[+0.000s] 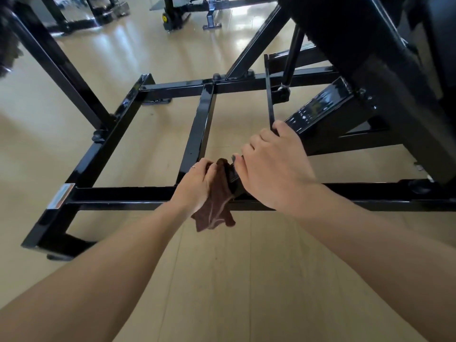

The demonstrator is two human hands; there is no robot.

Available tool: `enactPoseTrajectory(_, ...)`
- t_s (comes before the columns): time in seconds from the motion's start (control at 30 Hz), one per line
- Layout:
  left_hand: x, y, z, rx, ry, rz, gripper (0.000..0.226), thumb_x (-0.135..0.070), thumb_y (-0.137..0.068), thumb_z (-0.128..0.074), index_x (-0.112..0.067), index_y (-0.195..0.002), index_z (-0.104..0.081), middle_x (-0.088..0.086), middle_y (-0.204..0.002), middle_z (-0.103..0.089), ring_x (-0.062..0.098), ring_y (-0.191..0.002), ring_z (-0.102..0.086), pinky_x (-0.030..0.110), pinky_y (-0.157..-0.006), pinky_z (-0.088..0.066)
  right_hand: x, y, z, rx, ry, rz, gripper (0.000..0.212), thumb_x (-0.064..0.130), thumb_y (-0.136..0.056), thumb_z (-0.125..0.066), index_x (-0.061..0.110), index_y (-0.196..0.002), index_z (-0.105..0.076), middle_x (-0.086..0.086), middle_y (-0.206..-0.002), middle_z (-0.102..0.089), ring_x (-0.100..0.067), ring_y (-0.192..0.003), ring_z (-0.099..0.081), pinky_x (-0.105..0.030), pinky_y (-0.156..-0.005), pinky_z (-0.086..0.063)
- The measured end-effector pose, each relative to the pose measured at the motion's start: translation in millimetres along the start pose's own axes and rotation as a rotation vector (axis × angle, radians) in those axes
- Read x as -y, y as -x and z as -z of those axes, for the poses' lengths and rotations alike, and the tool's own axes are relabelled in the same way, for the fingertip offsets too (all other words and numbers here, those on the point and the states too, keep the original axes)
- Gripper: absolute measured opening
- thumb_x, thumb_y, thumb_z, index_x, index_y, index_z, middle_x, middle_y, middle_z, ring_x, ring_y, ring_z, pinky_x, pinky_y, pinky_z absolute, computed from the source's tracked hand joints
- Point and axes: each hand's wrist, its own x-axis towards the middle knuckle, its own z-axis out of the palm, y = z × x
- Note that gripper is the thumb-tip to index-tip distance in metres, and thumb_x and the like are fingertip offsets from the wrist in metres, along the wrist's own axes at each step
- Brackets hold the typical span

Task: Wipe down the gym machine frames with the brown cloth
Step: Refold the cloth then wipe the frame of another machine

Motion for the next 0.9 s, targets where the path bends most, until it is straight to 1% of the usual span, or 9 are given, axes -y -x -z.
enactPoseTrajectory(0.07,-0.1,-12.5,1.6,0.040,-0.027,0.112,0.035,-0.057,-0.106,-0.030,-0.030,-0.104,-0.053,-0.009,-0.090,-0.061,0.018,-0.089,-0.060,0.027,-0.069,-0.040,-0.2,0.7,-2.6,-0.021,0.014,0.005,0.062,0.035,-0.109,-0.014,0.013,-0.095,-0.070,-0.008,-0.093,-0.070,-0.030,-0.090,-0.060,-0.047,-0.107,-0.033)
enactPoseTrajectory(0.17,-2.7,-37.8,5.2,0.144,-0.071,0.287,0.050,-0.057,-0.107,-0.033,-0.017,-0.119,-0.060,0.011,-0.109,-0.068,0.033,-0.103,-0.062,0.042,-0.089,-0.050,-0.6,0.7,-7.7,-0.063,0.027,0.013,0.062,0.033,-0.109,-0.012,0.011,-0.095,-0.069,-0.008,-0.092,-0.068,-0.031,-0.090,-0.059,-0.047,-0.107,-0.033)
enactPoseTrajectory(0.27,-10.6,-48.4,3.7,0.173,-0.044,0.405,0.053,-0.051,-0.107,-0.037,-0.007,-0.123,-0.063,0.017,-0.118,-0.067,0.036,-0.108,-0.062,0.042,-0.096,-0.050,0.8,-0.9,-9.6,-0.089,0.025,0.003,0.062,0.033,-0.109,-0.012,0.012,-0.094,-0.069,-0.008,-0.092,-0.068,-0.030,-0.090,-0.059,-0.046,-0.105,-0.034)
enactPoseTrajectory(0.4,-10.2,0.8,-8.1,-0.079,0.009,0.184,0.031,-0.051,-0.106,-0.039,-0.025,-0.107,-0.054,-0.008,-0.096,-0.063,0.014,-0.088,-0.065,0.032,-0.072,-0.048,0.5,-2.2,-14.2,-0.142,0.030,0.013,0.061,0.031,-0.109,-0.013,0.012,-0.092,-0.068,-0.008,-0.089,-0.066,-0.030,-0.087,-0.057,-0.045,-0.102,-0.036)
enactPoseTrajectory(0.47,-11.4,32.7,-10.7,-0.158,0.043,0.046,0.034,-0.059,-0.104,-0.030,-0.030,-0.108,-0.048,-0.018,-0.096,-0.056,-0.001,-0.086,-0.059,0.015,-0.070,-0.043,-0.4,-3.7,-18.0,-0.175,0.033,-0.002,0.063,0.031,-0.110,-0.010,0.011,-0.093,-0.068,-0.008,-0.089,-0.066,-0.030,-0.087,-0.057,-0.045,-0.101,-0.036)
enactPoseTrajectory(0.63,2.6,35.5,-16.7,-0.284,-0.079,-0.051,0.054,-0.063,-0.099,-0.020,-0.020,-0.117,-0.049,-0.010,-0.101,-0.055,0.004,-0.079,-0.054,0.013,-0.069,-0.042,5.1,-7.8,-23.3,-0.258,-0.001,-0.041,0.065,0.030,-0.110,-0.010,0.012,-0.087,-0.068,-0.006,-0.082,-0.066,-0.028,-0.082,-0.057,-0.044,-0.096,-0.034)
enactPoseTrajectory(0.73,8.8,5.9,-8.6,-0.141,-0.054,-0.022,0.044,-0.058,-0.105,-0.029,-0.022,-0.102,-0.054,-0.007,-0.090,-0.063,0.012,-0.077,-0.062,0.032,-0.068,-0.050,4.8,-11.0,-28.1,-0.332,0.000,-0.063,0.062,0.029,-0.110,-0.016,0.012,-0.079,-0.067,-0.007,-0.075,-0.064,-0.027,-0.076,-0.056,-0.043,-0.092,-0.037)
enactPoseTrajectory(0.8,10.0,-15.0,-2.6,-0.028,0.047,0.087,0.042,-0.058,-0.105,-0.036,-0.023,-0.092,-0.056,-0.005,-0.082,-0.064,0.016,-0.075,-0.063,0.034,-0.067,-0.048,6.0,-12.7,-30.1,-0.361,-0.010,-0.084,0.061,0.028,-0.110,-0.018,0.011,-0.077,-0.066,-0.006,-0.073,-0.063,-0.027,-0.074,-0.054,-0.044,-0.090,-0.037)
enactPoseTrajectory(0.9,6.6,-39.9,-2.9,0.017,-0.045,0.186,0.044,-0.055,-0.106,-0.037,-0.019,-0.097,-0.060,0.002,-0.088,-0.066,0.023,-0.084,-0.063,0.037,-0.076,-0.048,7.9,-13.9,-33.2,-0.378,-0.026,-0.088,0.059,0.029,-0.110,-0.020,0.012,-0.076,-0.065,-0.006,-0.072,-0.062,-0.027,-0.073,-0.054,-0.044,-0.088,-0.039)
